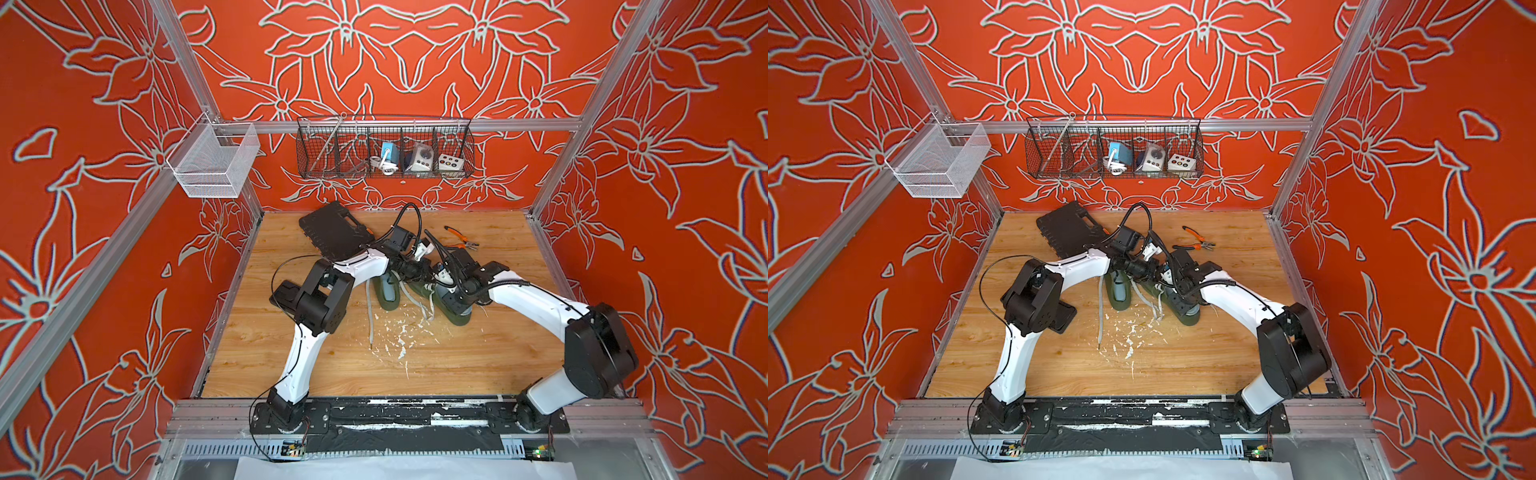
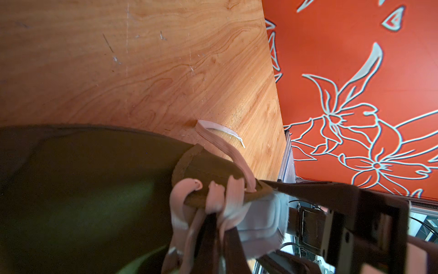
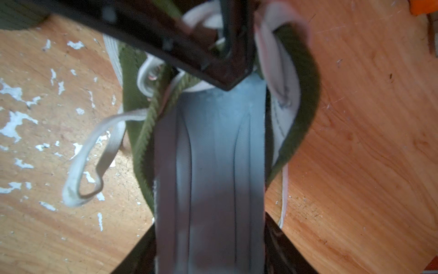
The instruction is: Insert the insole into the shoe
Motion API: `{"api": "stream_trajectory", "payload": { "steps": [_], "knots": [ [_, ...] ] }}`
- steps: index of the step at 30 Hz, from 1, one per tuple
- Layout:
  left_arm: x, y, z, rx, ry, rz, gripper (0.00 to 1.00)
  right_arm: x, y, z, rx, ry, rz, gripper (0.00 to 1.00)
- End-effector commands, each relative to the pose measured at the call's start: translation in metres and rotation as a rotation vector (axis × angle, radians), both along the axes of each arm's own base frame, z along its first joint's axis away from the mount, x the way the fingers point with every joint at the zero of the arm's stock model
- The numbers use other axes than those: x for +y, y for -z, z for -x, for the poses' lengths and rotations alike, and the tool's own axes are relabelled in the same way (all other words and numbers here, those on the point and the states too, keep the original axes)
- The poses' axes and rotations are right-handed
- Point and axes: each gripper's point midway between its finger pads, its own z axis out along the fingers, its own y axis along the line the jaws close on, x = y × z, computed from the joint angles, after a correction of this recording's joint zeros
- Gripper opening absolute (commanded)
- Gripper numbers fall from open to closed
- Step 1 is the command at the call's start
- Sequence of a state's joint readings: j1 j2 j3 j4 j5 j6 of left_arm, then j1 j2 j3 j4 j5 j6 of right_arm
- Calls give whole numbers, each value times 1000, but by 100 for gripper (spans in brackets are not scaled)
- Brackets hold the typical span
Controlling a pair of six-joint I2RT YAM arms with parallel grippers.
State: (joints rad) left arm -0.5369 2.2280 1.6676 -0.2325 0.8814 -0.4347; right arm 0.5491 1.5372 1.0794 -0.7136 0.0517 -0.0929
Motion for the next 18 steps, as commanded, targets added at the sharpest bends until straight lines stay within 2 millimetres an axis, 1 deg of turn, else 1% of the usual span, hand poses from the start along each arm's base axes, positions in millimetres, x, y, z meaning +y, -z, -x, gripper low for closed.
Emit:
{"api": "stream_trajectory", "payload": {
  "steps": [1,7,11,18],
  "knots": [
    [-3,-22,10,-15,33,31,0,-12,-6,11,6,16,22,68],
    [-3,-21,10,-12,30,29,0,-19,-5,23,37,20,38,73],
    [-3,-21,10,-12,31,30,0,-22,-1,27,57,19,56,73],
    [-3,-22,9,-11,30,30,0,-17,5,31,104,10,45,73]
  ]
}}
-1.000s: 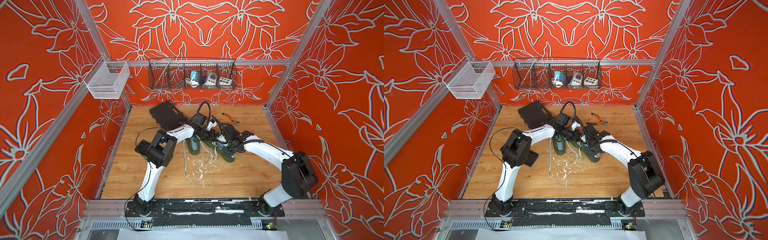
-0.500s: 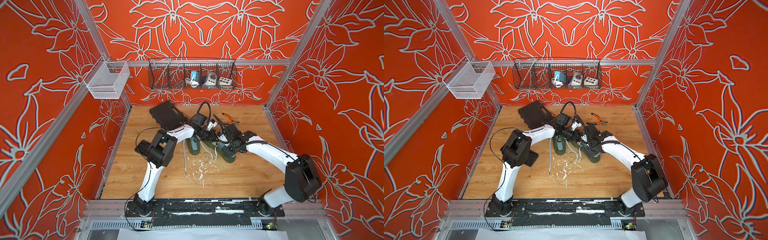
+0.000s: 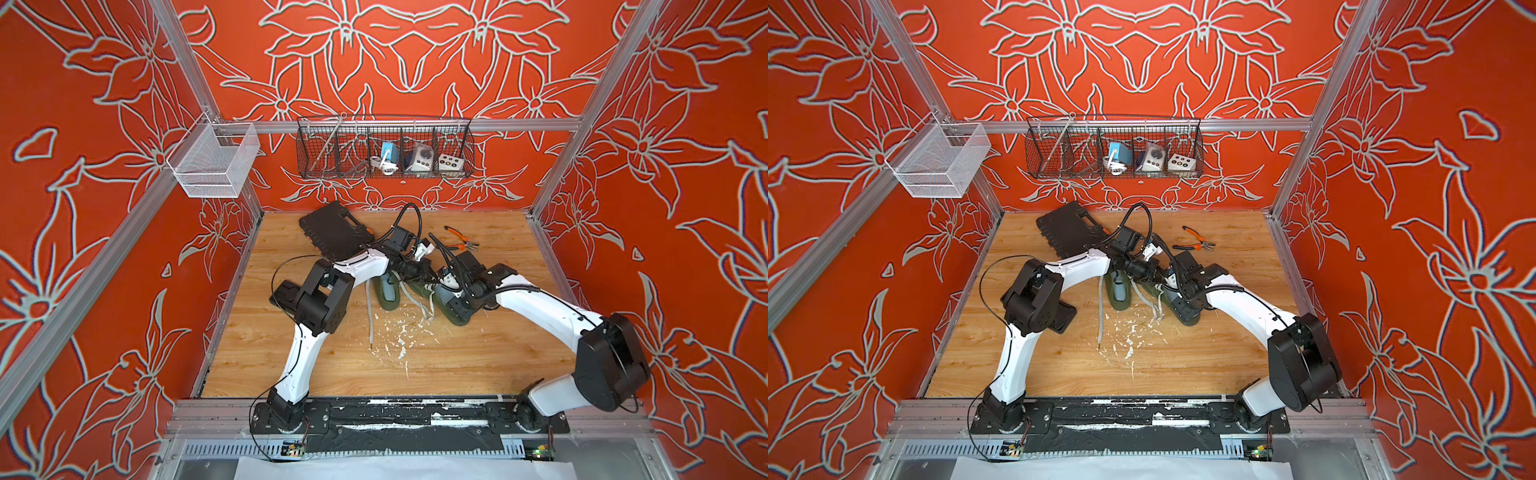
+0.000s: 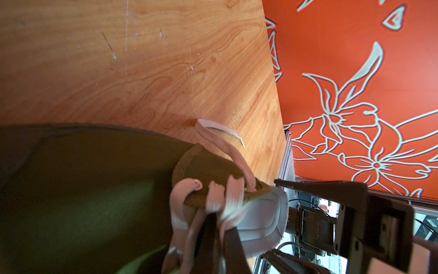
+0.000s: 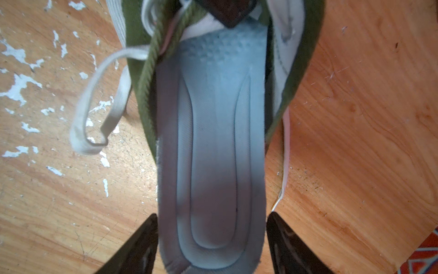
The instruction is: Insert the insole into the shoe
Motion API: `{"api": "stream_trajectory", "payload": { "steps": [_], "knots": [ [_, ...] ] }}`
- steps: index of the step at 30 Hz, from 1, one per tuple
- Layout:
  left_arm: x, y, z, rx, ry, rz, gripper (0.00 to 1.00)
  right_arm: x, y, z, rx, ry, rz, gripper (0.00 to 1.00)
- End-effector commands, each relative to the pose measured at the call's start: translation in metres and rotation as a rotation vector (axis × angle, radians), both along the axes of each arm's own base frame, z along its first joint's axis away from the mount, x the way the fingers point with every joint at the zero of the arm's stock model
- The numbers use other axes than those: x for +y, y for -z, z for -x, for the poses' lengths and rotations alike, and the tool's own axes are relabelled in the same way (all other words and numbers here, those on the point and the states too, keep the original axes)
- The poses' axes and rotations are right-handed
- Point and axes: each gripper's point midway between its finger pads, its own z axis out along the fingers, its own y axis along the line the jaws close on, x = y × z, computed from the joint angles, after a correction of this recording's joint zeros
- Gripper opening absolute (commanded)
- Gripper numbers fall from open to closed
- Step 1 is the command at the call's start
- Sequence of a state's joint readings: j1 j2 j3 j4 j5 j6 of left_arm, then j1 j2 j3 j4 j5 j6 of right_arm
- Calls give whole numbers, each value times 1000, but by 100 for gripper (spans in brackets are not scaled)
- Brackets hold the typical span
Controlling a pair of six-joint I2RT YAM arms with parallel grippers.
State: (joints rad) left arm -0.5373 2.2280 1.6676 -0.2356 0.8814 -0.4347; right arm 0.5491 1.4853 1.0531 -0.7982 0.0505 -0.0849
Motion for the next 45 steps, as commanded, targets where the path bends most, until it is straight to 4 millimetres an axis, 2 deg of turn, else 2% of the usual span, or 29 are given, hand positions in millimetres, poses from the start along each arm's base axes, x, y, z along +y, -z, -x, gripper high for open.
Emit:
{"api": "stream_trajectory", "payload": {
  "steps": [1,5,9,16,21,30,36,38,41,45],
  "knots": [
    [-3,-22,9,-13,29,31,0,-4,7,8,51,4,19,73],
    [-3,-23,8,-14,28,32,0,-6,7,3,40,7,41,66],
    [-3,-22,9,-13,28,32,0,-2,6,2,46,3,27,49],
    [-3,-22,10,-9,29,32,0,3,8,-4,33,2,13,31],
    [-3,-21,11,-6,29,34,0,6,10,-12,21,-3,15,24],
    [-3,-18,14,2,33,33,0,17,15,-28,-45,-32,-26,21],
    [-3,-17,15,3,36,31,0,15,23,-37,-73,-43,8,22],
    [-3,-17,14,4,34,31,0,6,25,-35,-64,14,38,30],
    [-2,-18,13,-1,30,29,0,1,32,-18,-35,45,21,48],
    [-1,-14,11,2,27,23,0,-6,21,-6,-41,53,14,60]
  ]
}}
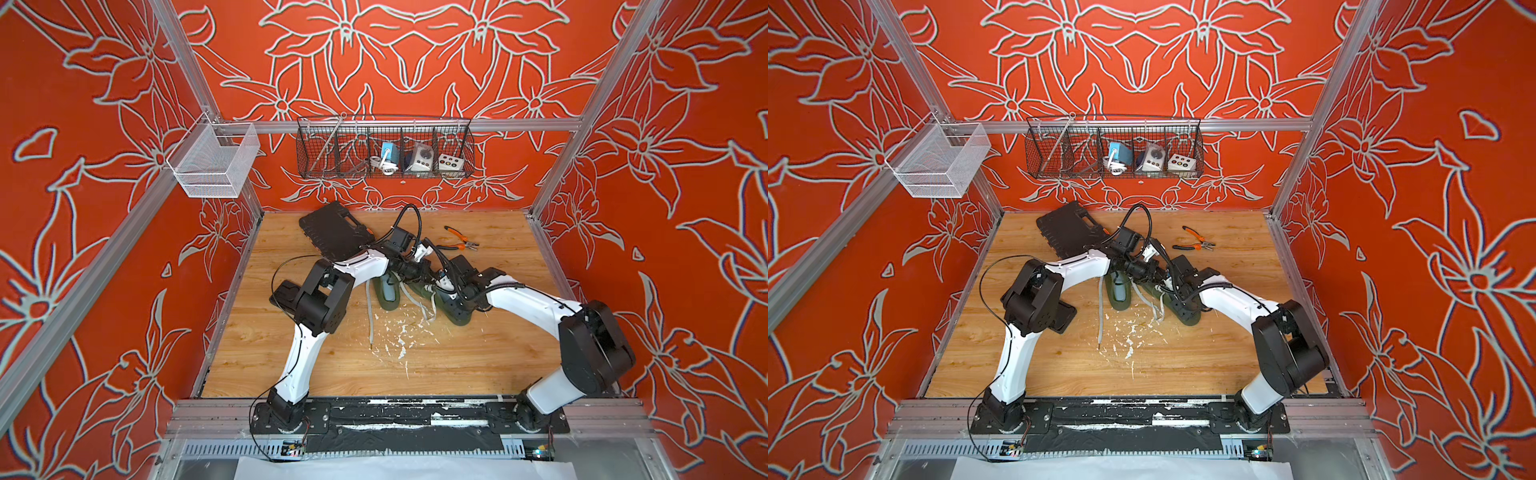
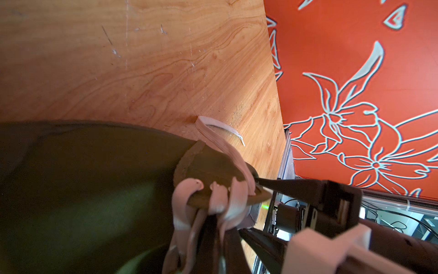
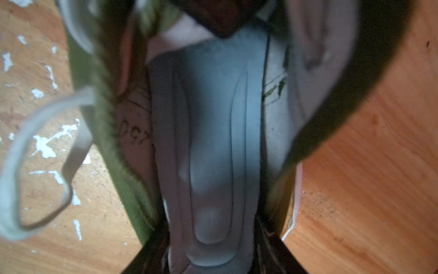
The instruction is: Insert the insole into the shoe
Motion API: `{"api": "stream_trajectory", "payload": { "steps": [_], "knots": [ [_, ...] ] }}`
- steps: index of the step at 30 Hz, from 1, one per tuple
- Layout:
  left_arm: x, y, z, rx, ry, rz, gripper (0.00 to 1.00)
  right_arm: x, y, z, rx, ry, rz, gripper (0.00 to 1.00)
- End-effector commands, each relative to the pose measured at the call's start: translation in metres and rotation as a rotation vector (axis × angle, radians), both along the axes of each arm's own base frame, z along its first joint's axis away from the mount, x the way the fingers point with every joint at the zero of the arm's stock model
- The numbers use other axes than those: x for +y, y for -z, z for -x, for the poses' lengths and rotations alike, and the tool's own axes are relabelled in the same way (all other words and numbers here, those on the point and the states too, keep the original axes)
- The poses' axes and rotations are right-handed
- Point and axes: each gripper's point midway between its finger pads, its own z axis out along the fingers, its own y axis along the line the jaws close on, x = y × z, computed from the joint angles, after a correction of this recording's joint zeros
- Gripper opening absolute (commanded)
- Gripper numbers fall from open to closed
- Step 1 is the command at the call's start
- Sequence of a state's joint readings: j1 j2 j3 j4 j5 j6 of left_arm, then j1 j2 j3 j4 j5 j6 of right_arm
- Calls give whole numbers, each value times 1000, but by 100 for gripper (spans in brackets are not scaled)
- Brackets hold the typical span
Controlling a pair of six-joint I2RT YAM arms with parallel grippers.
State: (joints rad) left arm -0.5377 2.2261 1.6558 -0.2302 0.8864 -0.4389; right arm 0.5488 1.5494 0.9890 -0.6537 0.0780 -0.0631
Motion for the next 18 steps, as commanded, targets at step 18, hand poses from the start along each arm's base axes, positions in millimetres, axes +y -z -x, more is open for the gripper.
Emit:
{"api": "stream_trajectory", "payload": {
  "steps": [18],
  "knots": [
    [0,-18,6,-9,13,24,0,5,-59,17,-79,201,-236,46]
  ]
}}
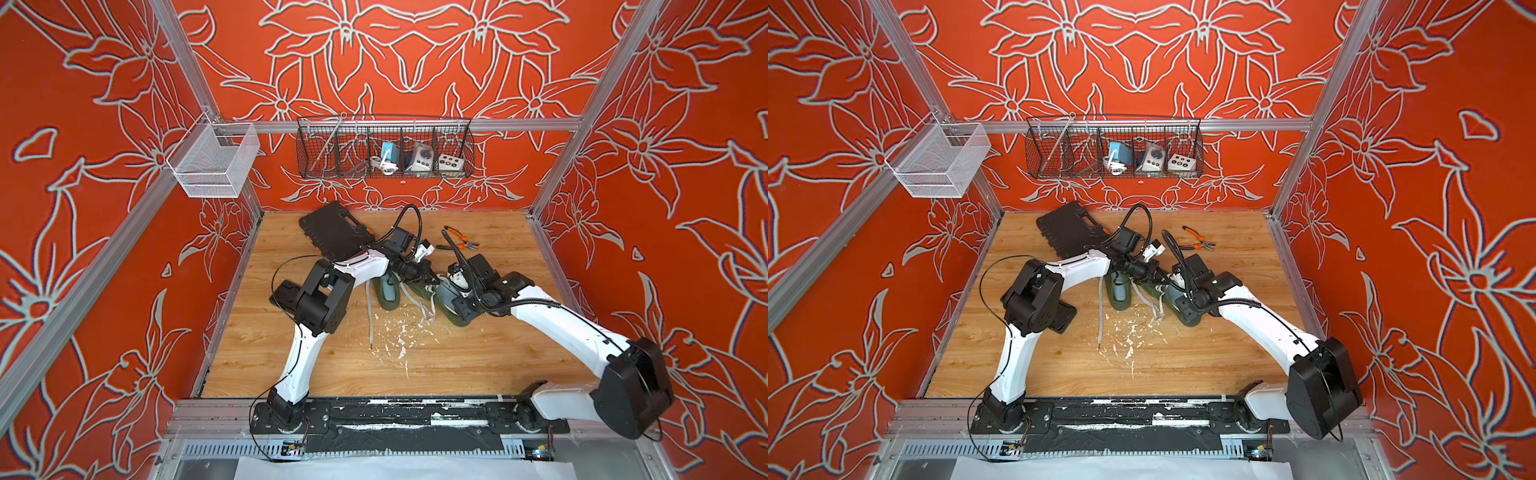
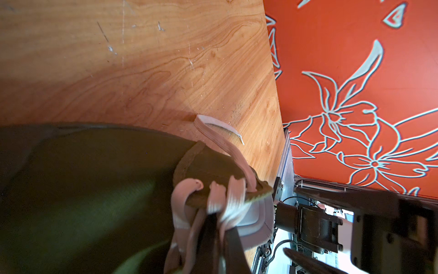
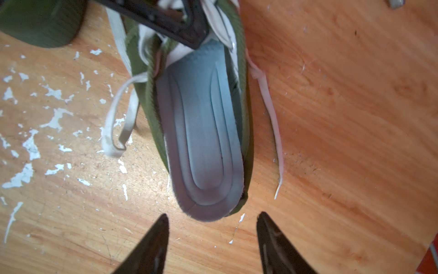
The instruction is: Insert the insole into the shoe
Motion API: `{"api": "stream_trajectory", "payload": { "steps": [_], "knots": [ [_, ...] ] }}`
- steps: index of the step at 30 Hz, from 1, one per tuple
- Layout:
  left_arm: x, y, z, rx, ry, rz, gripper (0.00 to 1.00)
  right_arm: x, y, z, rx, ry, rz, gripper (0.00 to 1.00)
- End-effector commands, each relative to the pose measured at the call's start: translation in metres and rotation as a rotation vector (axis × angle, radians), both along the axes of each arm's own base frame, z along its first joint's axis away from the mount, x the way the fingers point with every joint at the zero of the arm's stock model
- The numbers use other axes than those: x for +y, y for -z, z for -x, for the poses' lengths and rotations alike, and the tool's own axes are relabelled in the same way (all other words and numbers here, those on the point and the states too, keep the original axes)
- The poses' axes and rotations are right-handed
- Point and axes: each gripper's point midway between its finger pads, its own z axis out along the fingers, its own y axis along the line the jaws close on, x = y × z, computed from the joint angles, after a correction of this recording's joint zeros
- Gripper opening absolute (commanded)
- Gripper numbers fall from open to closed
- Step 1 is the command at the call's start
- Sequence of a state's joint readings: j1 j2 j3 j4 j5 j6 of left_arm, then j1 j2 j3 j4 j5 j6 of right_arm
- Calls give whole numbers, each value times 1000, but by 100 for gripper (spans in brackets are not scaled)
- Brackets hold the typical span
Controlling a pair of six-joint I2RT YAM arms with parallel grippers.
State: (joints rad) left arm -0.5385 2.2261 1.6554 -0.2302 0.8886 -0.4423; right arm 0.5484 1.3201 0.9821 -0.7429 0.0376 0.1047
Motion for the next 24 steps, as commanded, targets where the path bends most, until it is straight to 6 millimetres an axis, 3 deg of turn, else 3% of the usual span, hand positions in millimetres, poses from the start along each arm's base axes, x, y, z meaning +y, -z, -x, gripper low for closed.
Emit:
{"api": "stream_trajectory", "payload": {
  "steps": [1,4,10,12,20,24],
  "knots": [
    [1,-18,7,-11,14,23,0,12,0,-2,1,60,-99,41],
    [1,-19,7,-11,13,23,0,18,16,-6,31,85,-123,31],
    [2,-20,9,-12,14,24,0,13,73,-18,168,249,-126,24],
    [2,-20,10,-11,14,25,0,12,82,-18,210,285,-132,23],
    [2,-17,10,-6,12,27,0,2,33,-11,123,298,-154,28],
    [2,-18,8,-6,13,25,0,3,22,-2,128,283,-182,29]
  ]
}}
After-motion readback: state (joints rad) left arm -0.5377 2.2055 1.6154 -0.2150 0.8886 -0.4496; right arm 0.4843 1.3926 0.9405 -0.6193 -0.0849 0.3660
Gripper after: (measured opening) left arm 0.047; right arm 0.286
